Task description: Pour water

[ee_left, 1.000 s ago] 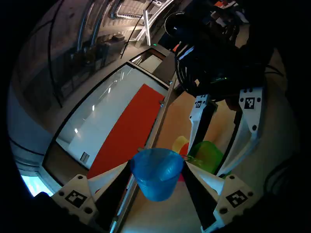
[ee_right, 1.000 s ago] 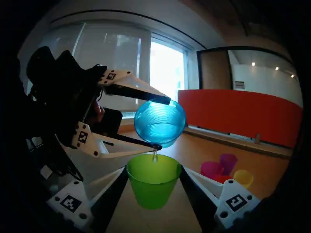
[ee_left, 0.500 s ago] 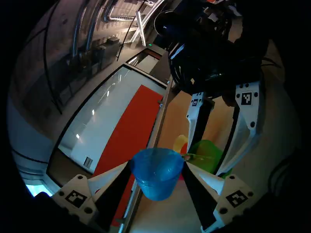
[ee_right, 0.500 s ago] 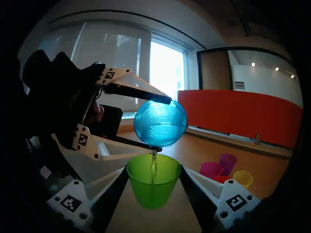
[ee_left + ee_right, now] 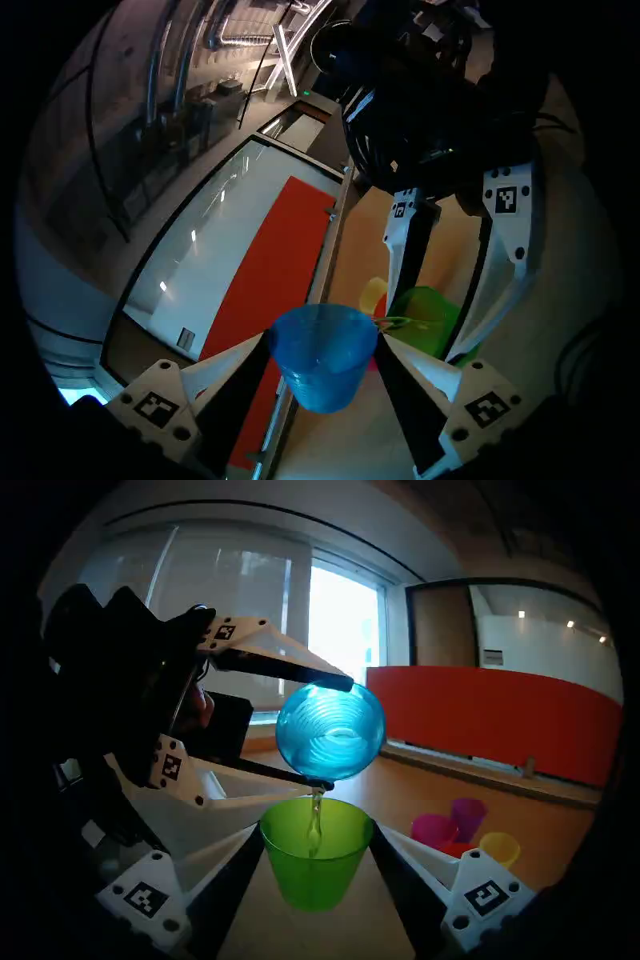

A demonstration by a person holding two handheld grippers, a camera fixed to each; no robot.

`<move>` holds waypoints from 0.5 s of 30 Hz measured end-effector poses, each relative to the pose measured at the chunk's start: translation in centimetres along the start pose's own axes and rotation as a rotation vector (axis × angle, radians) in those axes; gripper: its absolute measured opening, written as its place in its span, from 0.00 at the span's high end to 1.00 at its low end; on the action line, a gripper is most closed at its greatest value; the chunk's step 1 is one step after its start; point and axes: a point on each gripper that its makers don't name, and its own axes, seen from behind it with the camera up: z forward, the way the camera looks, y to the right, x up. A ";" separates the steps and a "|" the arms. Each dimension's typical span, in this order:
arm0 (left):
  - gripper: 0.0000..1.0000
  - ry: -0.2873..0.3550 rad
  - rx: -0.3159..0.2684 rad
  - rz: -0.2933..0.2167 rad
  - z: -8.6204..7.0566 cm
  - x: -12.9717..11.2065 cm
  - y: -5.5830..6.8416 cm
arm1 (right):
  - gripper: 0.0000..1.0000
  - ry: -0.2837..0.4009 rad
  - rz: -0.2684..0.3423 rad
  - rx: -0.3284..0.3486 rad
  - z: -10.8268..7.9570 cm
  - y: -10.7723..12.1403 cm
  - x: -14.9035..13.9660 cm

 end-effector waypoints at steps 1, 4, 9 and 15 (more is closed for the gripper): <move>0.11 0.000 0.001 0.003 0.0 0.0 0.0 | 0.06 0.000 -0.003 0.000 0.0 0.0 0.0; 0.11 0.001 0.002 0.011 0.0 0.1 -0.1 | 0.06 0.000 -0.008 -0.001 0.0 0.0 0.1; 0.12 0.004 0.003 0.019 0.0 0.2 -0.1 | 0.06 0.005 -0.009 -0.003 0.1 0.0 0.3; 0.12 0.004 0.010 0.028 0.0 0.2 -0.2 | 0.06 0.009 -0.015 -0.010 0.2 0.2 0.4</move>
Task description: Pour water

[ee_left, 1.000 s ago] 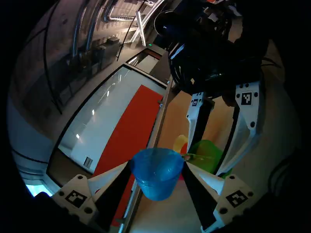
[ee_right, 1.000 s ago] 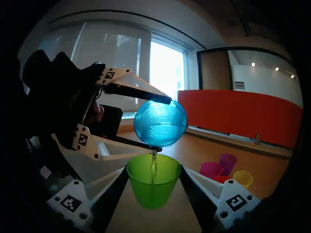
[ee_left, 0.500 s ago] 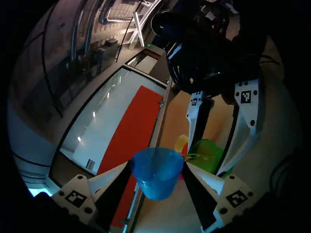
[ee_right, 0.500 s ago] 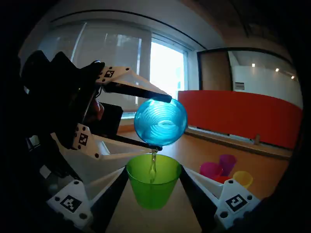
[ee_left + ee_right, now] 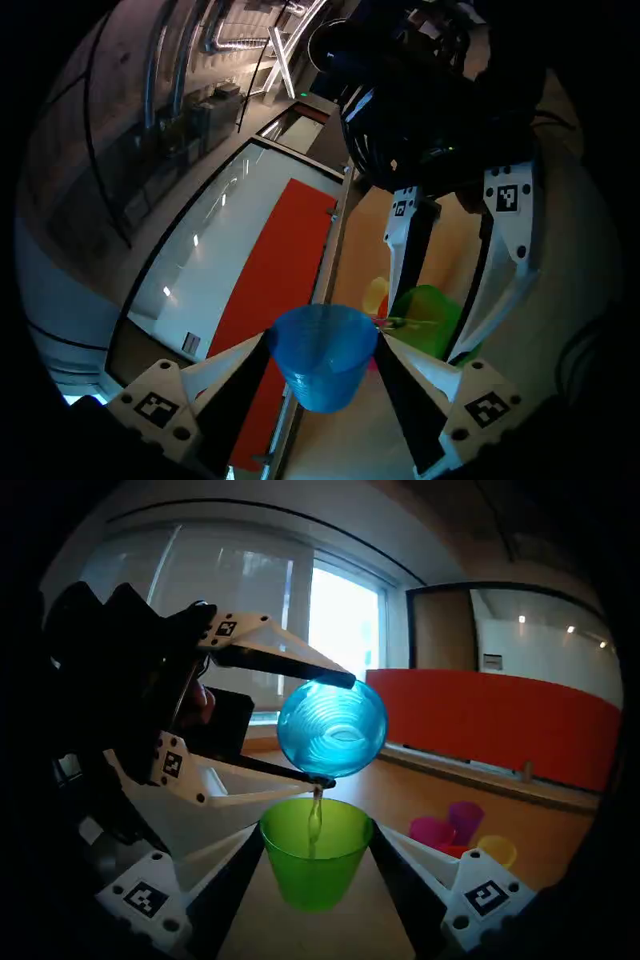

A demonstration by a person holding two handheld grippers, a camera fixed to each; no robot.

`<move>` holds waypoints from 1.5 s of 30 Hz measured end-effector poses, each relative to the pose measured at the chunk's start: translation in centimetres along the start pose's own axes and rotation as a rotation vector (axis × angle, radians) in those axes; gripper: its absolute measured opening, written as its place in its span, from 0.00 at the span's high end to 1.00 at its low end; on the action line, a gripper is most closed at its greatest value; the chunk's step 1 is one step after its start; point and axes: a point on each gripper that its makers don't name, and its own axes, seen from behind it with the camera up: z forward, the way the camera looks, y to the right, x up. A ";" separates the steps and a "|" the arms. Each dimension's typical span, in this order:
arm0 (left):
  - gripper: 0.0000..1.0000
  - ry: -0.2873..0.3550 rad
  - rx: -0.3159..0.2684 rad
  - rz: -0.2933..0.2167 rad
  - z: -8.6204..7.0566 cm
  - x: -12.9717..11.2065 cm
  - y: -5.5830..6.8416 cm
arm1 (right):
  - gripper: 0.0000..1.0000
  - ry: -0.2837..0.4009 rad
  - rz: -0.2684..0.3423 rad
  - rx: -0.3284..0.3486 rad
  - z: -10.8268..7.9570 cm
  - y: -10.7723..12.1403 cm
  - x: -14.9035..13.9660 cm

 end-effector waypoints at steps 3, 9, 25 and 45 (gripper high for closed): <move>0.11 -0.002 0.003 0.007 -0.1 0.0 -0.1 | 0.06 0.001 -0.001 -0.001 0.0 0.0 0.0; 0.11 -0.002 0.004 0.028 -0.1 0.2 -0.1 | 0.06 0.003 0.000 -0.002 -0.1 0.1 0.0; 0.11 0.006 0.005 0.086 0.0 1.0 0.0 | 0.06 0.008 0.004 -0.007 -0.3 0.3 0.0; 0.11 0.007 0.014 0.154 0.6 1.3 0.1 | 0.06 0.017 0.014 -0.015 -0.7 0.8 0.1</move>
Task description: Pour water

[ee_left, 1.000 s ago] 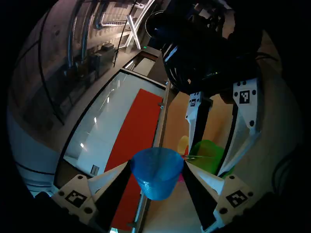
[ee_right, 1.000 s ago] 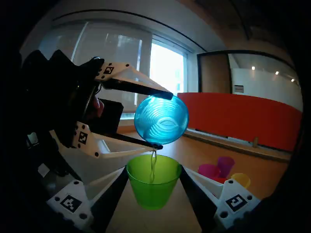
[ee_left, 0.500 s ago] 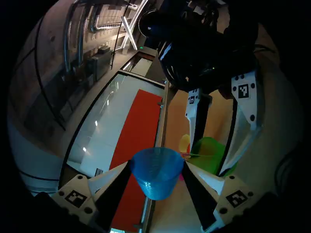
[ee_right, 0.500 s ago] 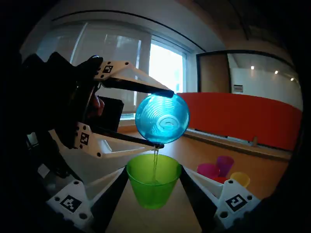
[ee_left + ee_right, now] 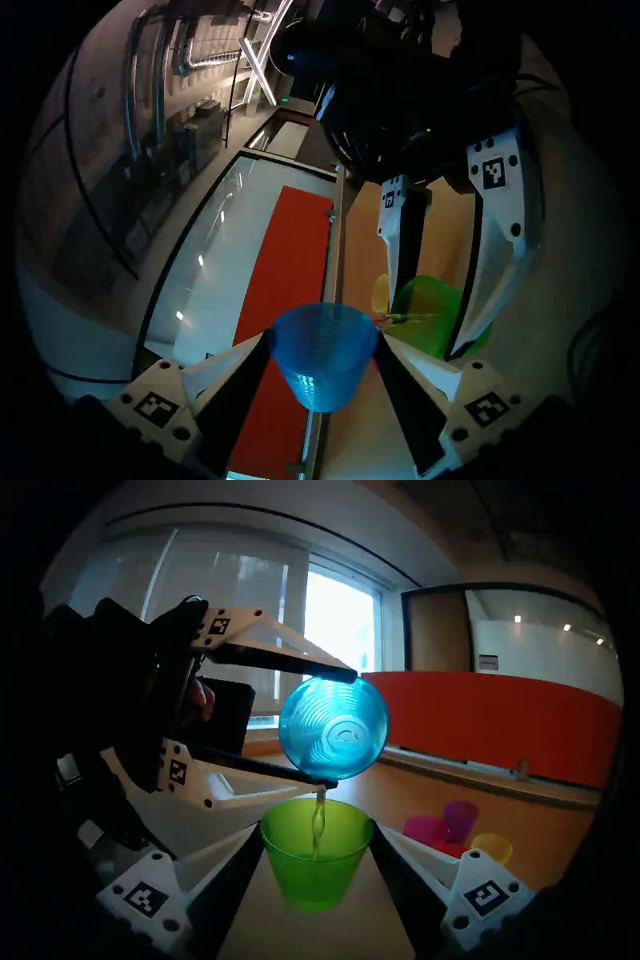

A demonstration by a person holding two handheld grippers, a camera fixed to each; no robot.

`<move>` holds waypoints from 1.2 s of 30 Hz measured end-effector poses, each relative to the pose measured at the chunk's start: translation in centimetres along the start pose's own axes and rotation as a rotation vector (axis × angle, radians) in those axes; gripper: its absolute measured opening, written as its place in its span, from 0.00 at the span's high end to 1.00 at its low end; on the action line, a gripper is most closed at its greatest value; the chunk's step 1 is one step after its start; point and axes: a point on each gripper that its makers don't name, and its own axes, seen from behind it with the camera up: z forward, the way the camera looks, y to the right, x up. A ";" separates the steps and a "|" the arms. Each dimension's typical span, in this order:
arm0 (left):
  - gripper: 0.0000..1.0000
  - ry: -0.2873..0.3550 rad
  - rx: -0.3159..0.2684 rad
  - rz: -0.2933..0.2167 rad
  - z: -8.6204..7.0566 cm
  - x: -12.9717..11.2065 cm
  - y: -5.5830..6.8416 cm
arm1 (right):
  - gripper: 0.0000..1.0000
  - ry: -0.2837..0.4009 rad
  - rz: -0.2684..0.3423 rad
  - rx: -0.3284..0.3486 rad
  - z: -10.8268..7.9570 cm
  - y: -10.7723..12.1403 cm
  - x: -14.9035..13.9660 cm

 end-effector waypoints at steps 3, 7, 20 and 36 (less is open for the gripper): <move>0.11 0.001 0.003 0.006 0.0 0.0 -0.1 | 0.06 0.000 -0.001 -0.002 0.0 0.1 0.0; 0.11 -0.001 0.005 0.025 0.0 0.0 -0.2 | 0.06 0.002 -0.001 -0.002 0.0 0.1 0.0; 0.11 -0.006 0.012 0.089 -0.1 0.0 -0.5 | 0.06 0.002 -0.001 -0.005 -0.1 0.1 0.0; 0.11 -0.008 0.035 0.160 -0.2 0.3 -1.4 | 0.06 0.008 -0.001 -0.014 -0.3 0.3 0.0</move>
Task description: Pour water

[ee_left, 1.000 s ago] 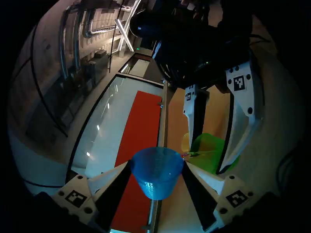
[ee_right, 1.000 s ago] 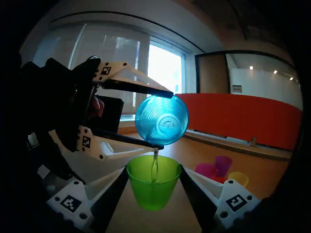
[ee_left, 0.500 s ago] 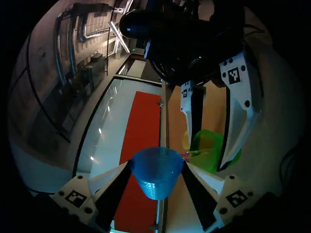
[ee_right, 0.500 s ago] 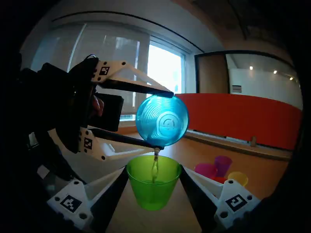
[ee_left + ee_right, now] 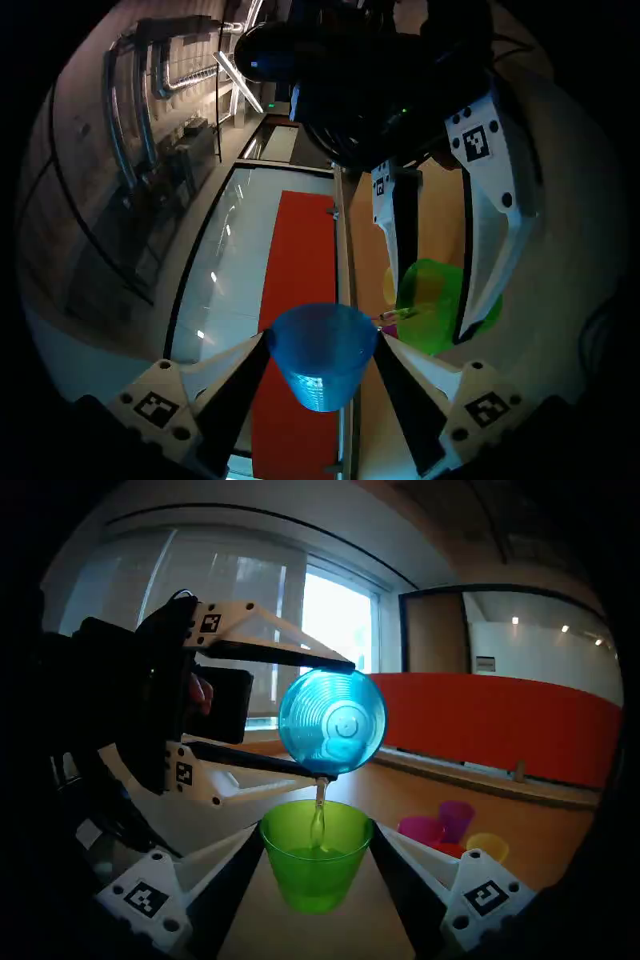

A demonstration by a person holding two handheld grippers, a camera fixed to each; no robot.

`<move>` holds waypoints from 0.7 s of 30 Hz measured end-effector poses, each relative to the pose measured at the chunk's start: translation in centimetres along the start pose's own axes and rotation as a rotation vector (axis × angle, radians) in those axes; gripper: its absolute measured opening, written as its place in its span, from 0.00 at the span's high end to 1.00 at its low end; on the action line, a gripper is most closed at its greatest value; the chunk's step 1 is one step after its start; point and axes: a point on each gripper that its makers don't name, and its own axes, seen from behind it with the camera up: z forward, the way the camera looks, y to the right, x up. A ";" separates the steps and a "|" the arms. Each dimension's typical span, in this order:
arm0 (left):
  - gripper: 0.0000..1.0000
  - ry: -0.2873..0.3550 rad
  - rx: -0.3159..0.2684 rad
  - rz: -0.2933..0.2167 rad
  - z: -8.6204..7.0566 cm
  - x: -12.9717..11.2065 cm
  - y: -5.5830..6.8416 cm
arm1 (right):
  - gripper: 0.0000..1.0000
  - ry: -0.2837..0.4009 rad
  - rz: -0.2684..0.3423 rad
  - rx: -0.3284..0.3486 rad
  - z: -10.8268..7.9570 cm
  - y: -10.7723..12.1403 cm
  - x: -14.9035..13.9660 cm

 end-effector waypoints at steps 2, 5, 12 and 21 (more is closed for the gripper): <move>0.11 0.001 0.001 0.007 0.0 0.1 0.0 | 0.06 0.002 -0.001 0.000 0.0 0.0 0.1; 0.11 0.003 0.006 0.024 0.0 0.2 -0.1 | 0.06 0.003 -0.002 -0.002 0.0 0.0 0.2; 0.11 0.003 0.013 0.079 0.0 0.4 -0.1 | 0.06 0.007 -0.004 -0.004 -0.1 0.0 0.3; 0.11 0.009 0.026 0.136 0.0 0.9 -0.2 | 0.06 0.009 -0.005 -0.009 -0.3 0.1 0.4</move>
